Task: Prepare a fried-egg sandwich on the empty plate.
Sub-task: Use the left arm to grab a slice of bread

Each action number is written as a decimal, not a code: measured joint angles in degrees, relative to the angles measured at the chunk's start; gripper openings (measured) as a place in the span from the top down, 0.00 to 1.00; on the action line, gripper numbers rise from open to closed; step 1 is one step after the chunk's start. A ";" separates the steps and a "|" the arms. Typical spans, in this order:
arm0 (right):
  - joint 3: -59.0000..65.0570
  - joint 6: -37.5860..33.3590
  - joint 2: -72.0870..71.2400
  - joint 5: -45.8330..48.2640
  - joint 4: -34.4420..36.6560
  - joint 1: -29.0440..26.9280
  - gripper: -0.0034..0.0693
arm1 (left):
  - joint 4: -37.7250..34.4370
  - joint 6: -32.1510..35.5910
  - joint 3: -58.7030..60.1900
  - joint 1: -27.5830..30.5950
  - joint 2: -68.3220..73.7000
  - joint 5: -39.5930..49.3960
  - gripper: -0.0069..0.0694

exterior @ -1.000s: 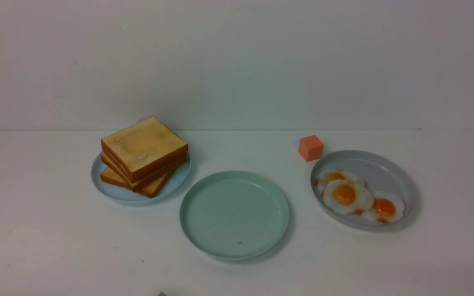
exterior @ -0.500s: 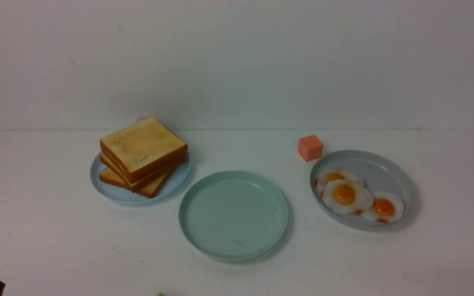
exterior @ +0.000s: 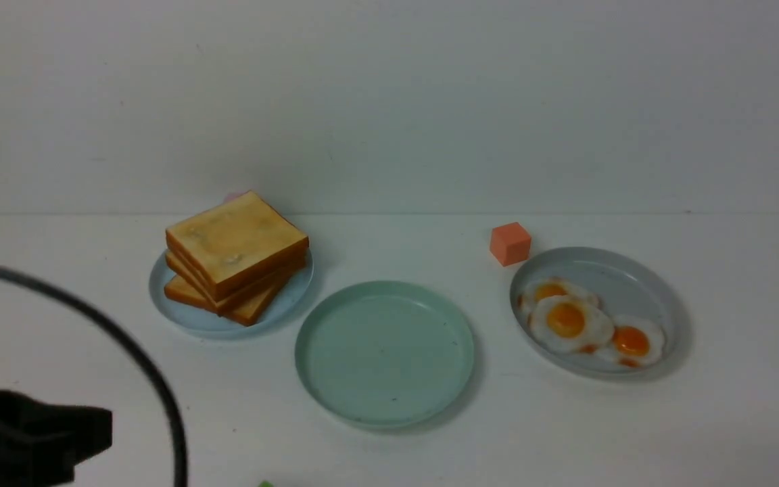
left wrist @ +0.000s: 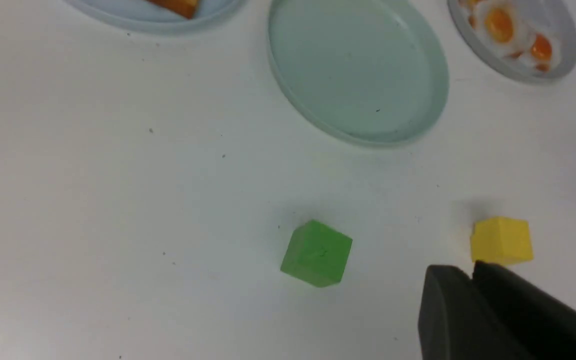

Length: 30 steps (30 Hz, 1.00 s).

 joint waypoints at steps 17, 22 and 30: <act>-32.34 -8.22 15.31 26.33 11.25 6.86 0.94 | 0.01 6.68 -15.85 -10.74 24.32 -2.28 0.93; -47.01 -17.92 28.08 43.22 10.29 7.84 0.97 | 4.78 6.68 -21.27 -12.02 31.86 -2.28 0.93; -59.38 -28.98 38.29 49.81 17.48 21.02 0.95 | 12.60 7.99 -40.16 -6.75 54.52 0.38 0.93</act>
